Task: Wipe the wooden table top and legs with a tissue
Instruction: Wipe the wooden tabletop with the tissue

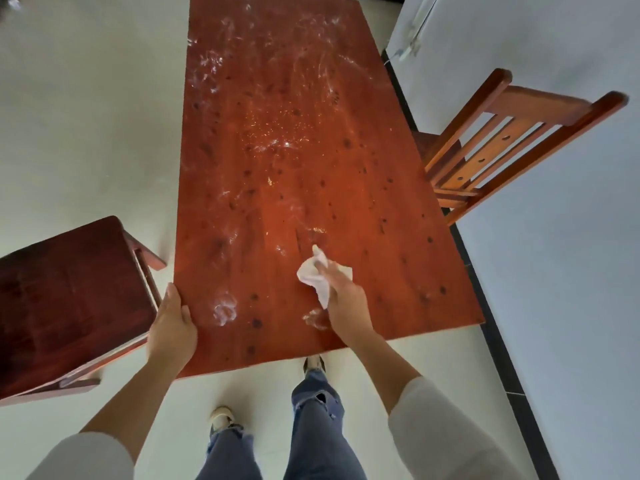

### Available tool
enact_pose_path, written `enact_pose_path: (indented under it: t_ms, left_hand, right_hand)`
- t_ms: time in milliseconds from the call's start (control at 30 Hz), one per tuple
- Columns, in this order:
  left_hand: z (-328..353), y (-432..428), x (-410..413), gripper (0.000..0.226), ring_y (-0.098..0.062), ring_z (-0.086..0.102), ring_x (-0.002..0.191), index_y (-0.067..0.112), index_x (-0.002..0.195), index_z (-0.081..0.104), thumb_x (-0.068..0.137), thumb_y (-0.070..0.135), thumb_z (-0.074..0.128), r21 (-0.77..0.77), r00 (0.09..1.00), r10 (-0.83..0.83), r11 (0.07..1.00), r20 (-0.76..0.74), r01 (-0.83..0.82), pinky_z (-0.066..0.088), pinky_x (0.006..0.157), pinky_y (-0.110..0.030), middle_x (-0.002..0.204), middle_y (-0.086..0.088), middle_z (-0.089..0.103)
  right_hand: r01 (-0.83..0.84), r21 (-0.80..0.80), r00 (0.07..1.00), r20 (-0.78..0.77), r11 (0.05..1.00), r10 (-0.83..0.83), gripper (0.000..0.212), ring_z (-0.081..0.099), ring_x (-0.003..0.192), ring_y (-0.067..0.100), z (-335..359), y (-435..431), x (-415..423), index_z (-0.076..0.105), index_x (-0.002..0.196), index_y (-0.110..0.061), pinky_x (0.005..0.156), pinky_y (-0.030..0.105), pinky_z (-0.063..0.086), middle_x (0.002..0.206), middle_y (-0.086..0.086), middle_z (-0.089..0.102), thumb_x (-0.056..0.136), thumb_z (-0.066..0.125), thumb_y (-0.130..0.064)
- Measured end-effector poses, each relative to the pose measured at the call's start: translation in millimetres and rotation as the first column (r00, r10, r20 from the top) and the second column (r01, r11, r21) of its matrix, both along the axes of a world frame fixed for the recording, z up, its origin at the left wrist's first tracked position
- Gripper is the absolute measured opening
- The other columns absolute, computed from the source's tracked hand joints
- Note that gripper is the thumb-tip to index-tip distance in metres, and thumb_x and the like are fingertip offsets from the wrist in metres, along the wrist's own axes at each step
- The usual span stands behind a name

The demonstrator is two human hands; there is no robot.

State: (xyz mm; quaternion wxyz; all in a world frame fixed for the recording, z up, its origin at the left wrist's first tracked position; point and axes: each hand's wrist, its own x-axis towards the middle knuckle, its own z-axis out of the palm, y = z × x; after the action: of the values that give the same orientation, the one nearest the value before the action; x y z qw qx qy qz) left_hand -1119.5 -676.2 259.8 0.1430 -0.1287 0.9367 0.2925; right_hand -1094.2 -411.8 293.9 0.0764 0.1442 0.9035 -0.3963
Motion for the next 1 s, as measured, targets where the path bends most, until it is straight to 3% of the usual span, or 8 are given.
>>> enact_pose_path:
  t_ms: [133,267,400,600,667,733,867,1000]
  left_hand:
    - [2,-24,2,0.046,-0.043,0.052,0.114,0.016,0.143,0.023,0.098,0.016,0.031,-0.057,0.985,-0.172,0.984,-0.014,0.171,0.043,0.094,-0.056,0.134,-0.017,0.047]
    - [-5,-42,-3,0.046,-0.046,0.048,0.119,0.017,0.142,0.023,0.098,0.023,0.032,-0.126,0.962,-0.271,0.954,0.030,0.273,0.043,0.095,-0.058,0.133,-0.021,0.045]
    - [-3,-46,-5,0.047,-0.044,0.047,0.121,0.019,0.143,0.022,0.098,0.026,0.033,-0.088,0.957,-0.285,0.953,0.048,0.288,0.045,0.093,-0.056,0.135,-0.020,0.043]
    - [6,-47,-7,0.048,-0.041,0.038,0.131,0.012,0.144,0.022,0.099,0.027,0.031,-0.113,0.935,-0.338,0.930,0.107,0.349,0.028,0.109,-0.052,0.140,-0.019,0.041]
    - [10,-49,-6,0.050,-0.040,0.032,0.135,0.011,0.145,0.021,0.100,0.028,0.031,-0.133,0.923,-0.368,0.915,0.109,0.380,0.023,0.112,-0.050,0.144,-0.019,0.038]
    - [15,-51,-7,0.052,-0.039,0.029,0.137,0.011,0.147,0.021,0.100,0.031,0.031,-0.141,0.915,-0.386,0.906,0.114,0.400,0.025,0.111,-0.049,0.148,-0.017,0.034]
    - [20,-54,-8,0.053,-0.037,0.027,0.139,0.014,0.146,0.022,0.099,0.034,0.032,-0.137,0.906,-0.411,0.896,0.105,0.422,0.029,0.110,-0.050,0.151,-0.014,0.030]
    - [13,-58,-12,0.056,-0.030,0.020,0.143,0.013,0.148,0.018,0.099,0.036,0.031,-0.142,0.877,-0.468,0.866,0.104,0.479,0.027,0.112,-0.044,0.155,-0.009,0.022]
  right_hand:
    - [0.403,0.205,0.914,-0.144,0.892,-0.380,0.042,0.060,0.114,0.026,4,68,2,0.047,0.139,-0.024,0.097,0.034,0.050,0.129,0.007,0.060,0.100,0.043,-0.010]
    - [0.611,0.338,0.742,0.069,0.716,-0.666,0.039,0.053,0.115,0.041,-17,108,46,0.041,0.135,-0.003,0.098,0.046,0.045,0.128,0.025,0.055,0.096,0.044,-0.009]
    - [0.462,0.368,0.870,-0.012,0.807,-0.492,0.056,0.031,0.139,0.025,-46,16,68,0.023,0.149,-0.016,0.112,0.041,0.032,0.153,0.010,0.029,0.097,0.032,0.003]
    - [0.091,0.193,0.995,-0.054,0.977,-0.082,0.065,0.023,0.142,0.009,-51,-119,63,0.042,0.141,-0.031,0.113,0.033,0.029,0.150,-0.007,0.036,0.091,0.043,0.011]
    - [0.072,0.062,0.995,-0.078,0.995,-0.067,0.052,0.058,0.107,-0.004,-36,-122,53,0.047,0.137,-0.032,0.087,0.022,0.051,0.130,-0.001,0.060,0.097,0.040,0.000]
    - [0.108,0.023,0.979,-0.177,0.994,-0.102,0.039,0.057,0.069,-0.011,-17,-104,43,0.055,0.129,-0.033,0.058,0.009,0.041,0.098,-0.006,0.069,0.102,0.036,-0.013]
    - [0.409,0.137,0.912,-0.095,0.902,-0.399,0.045,0.053,0.120,0.013,-15,-26,30,0.038,0.144,-0.026,0.093,0.028,0.047,0.131,0.001,0.057,0.102,0.034,-0.010]
    - [0.299,0.406,0.932,0.071,0.863,-0.356,0.062,0.009,0.147,0.022,-42,-53,36,0.019,0.150,-0.023,0.114,0.046,0.027,0.158,0.002,0.016,0.097,0.031,0.006]
